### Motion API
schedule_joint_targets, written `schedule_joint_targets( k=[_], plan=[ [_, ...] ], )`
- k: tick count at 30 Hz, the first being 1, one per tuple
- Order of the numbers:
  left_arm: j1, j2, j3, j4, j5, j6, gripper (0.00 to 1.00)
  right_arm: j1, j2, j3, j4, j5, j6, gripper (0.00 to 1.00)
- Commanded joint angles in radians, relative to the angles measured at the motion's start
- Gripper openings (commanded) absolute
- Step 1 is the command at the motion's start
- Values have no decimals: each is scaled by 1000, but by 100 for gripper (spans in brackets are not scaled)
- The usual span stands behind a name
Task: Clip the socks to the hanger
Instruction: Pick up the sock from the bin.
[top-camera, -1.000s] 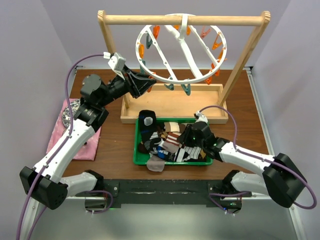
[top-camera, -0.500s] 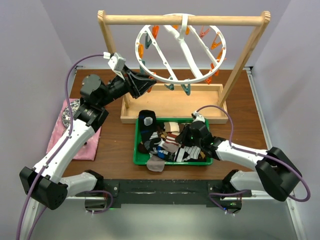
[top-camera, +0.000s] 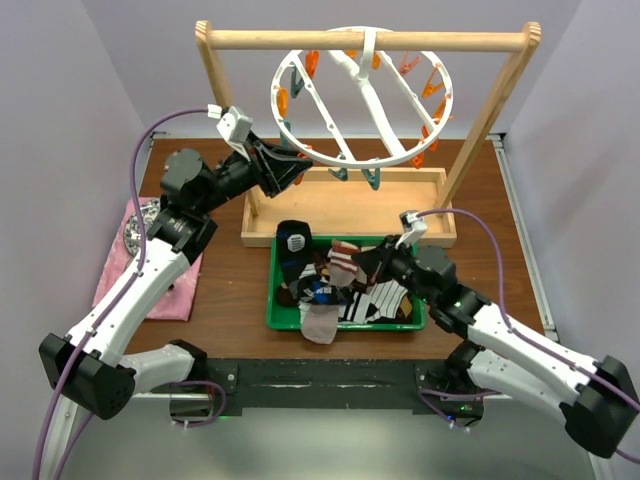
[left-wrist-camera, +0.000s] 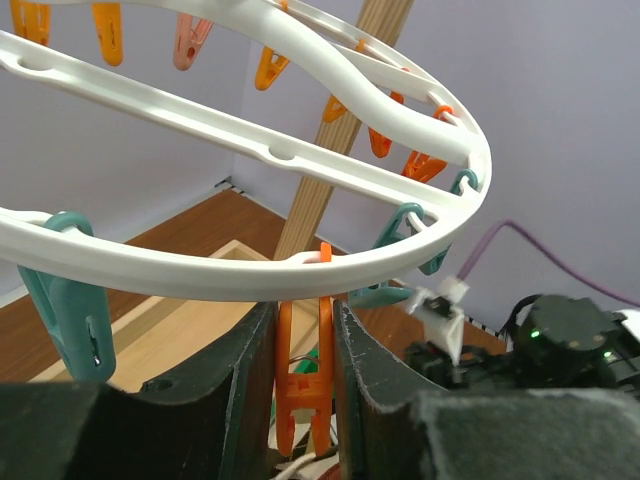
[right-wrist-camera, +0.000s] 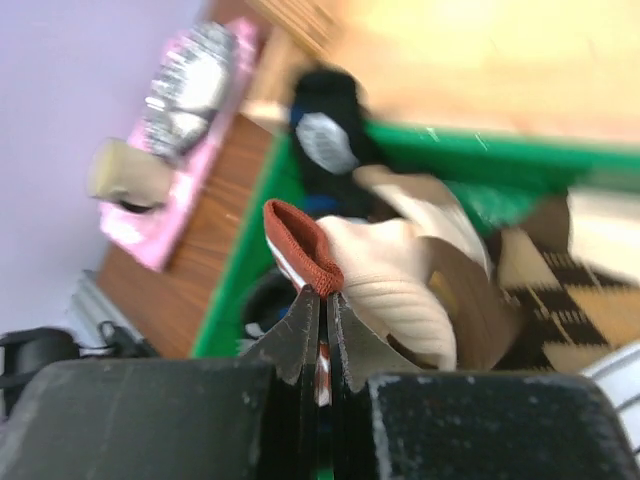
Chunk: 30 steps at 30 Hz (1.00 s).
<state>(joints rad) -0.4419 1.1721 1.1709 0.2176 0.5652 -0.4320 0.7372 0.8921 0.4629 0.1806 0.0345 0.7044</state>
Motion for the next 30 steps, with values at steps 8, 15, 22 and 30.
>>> schedule_joint_targets(
  k=[8, 15, 22, 30],
  plan=[
    [-4, 4, 39, -24, 38, 24, 0, 252, 17, 384, -286, 178, -421, 0],
    [-6, -12, 39, -38, 41, 24, 0, 251, -8, 320, -291, 347, -408, 0],
    [-4, -20, 36, -20, 48, 7, 0, 251, 44, 231, -363, 355, -343, 15],
    [-4, -28, 21, -8, 56, -1, 0, 251, 38, 145, -362, 298, -197, 51]
  ],
)
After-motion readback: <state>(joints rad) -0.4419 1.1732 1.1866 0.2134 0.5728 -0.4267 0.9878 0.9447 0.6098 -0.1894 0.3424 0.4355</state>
